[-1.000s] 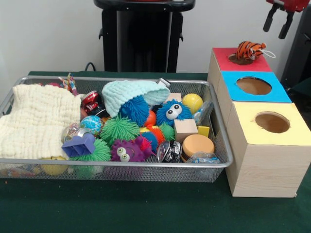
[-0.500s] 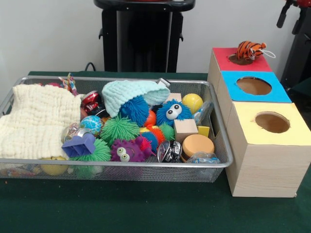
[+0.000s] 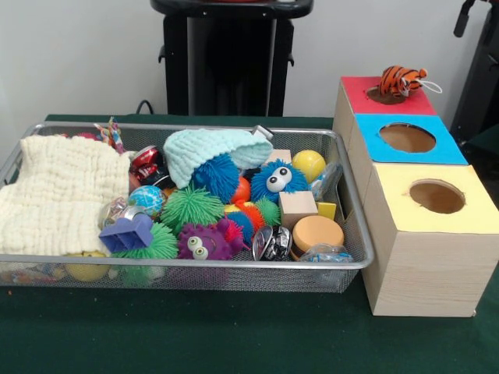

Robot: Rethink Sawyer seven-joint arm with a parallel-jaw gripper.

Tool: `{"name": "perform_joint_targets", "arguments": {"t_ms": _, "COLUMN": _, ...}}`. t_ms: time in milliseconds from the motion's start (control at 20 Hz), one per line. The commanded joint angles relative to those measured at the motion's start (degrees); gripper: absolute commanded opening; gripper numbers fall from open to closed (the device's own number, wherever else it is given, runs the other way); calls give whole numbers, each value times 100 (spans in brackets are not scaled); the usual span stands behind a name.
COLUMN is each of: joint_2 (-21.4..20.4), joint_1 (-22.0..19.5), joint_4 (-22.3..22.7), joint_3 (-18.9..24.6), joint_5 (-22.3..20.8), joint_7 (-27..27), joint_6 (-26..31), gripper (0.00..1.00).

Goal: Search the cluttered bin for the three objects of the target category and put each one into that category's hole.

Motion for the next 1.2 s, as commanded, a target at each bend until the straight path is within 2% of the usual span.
{"name": "perform_joint_targets", "arguments": {"t_ms": 50, "joint_2": -253, "joint_1": -141, "joint_4": 741, "joint_3": 713, "joint_5": 323, "joint_7": 1273, "joint_6": -372, "gripper": 100}}
{"name": "perform_joint_targets", "arguments": {"t_ms": 750, "joint_2": -222, "joint_1": -420, "joint_4": 1110, "joint_3": 1141, "joint_5": 450, "joint_7": 1094, "joint_6": -1131, "gripper": 100}}
{"name": "perform_joint_targets", "arguments": {"t_ms": 1000, "joint_2": -97, "joint_1": -544, "joint_4": 1237, "joint_3": 1427, "joint_5": 459, "joint_7": 1139, "joint_6": -1520, "gripper": 100}}
{"name": "perform_joint_targets", "arguments": {"t_ms": 1200, "joint_2": -167, "joint_1": -708, "joint_4": 1437, "joint_3": 1708, "joint_5": 455, "joint_7": 1121, "joint_6": -1897, "gripper": 100}}
